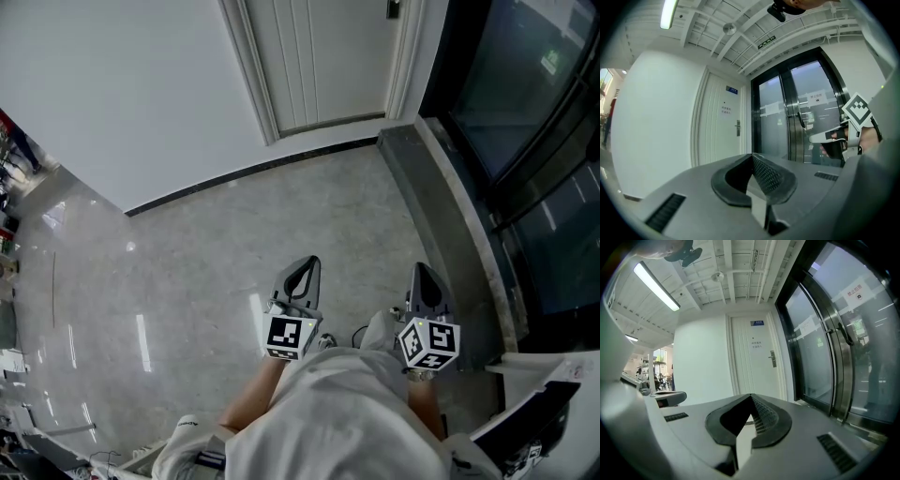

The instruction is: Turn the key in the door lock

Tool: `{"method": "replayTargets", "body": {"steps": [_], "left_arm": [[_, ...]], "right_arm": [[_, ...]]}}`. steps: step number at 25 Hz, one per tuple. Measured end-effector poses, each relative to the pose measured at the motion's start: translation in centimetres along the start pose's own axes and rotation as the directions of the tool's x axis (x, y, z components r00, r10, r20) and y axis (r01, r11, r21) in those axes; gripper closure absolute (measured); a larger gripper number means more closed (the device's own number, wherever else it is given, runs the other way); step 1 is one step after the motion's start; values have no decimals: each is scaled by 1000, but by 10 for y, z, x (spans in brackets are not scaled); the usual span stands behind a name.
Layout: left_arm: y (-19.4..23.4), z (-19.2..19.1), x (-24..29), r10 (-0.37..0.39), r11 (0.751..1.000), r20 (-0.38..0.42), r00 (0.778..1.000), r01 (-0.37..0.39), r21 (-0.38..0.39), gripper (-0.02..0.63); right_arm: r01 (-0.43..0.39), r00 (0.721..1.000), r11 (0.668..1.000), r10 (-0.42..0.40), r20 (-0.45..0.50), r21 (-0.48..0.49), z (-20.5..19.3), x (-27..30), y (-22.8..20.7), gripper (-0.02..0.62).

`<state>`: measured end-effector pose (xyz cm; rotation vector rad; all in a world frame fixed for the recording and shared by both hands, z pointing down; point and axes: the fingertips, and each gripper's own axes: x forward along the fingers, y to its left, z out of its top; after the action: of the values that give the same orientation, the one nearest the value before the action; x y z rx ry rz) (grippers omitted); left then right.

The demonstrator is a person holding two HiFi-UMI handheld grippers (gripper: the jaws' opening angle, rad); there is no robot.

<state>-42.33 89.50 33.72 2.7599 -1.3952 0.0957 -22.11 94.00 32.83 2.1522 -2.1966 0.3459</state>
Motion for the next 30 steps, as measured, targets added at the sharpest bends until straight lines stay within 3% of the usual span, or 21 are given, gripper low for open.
{"method": "replayTargets", "body": {"steps": [11, 19, 24, 30], "left_arm": [[14, 0, 28, -16, 1000, 4, 1000, 16, -14, 598], [15, 6, 68, -16, 1000, 3, 1000, 16, 2, 598], [7, 3, 106, 7, 1000, -7, 1000, -7, 0, 598], [-16, 25, 149, 19, 999, 16, 1000, -19, 27, 598]], "right_arm": [[13, 1000, 1000, -14, -12, -6, 3, 30, -1, 597], [-24, 1000, 1000, 24, -10, -11, 10, 65, -12, 597], [-44, 999, 999, 44, -21, -12, 7, 88, -41, 597], [-51, 999, 998, 51, 18, -29, 36, 108, -86, 597]]}}
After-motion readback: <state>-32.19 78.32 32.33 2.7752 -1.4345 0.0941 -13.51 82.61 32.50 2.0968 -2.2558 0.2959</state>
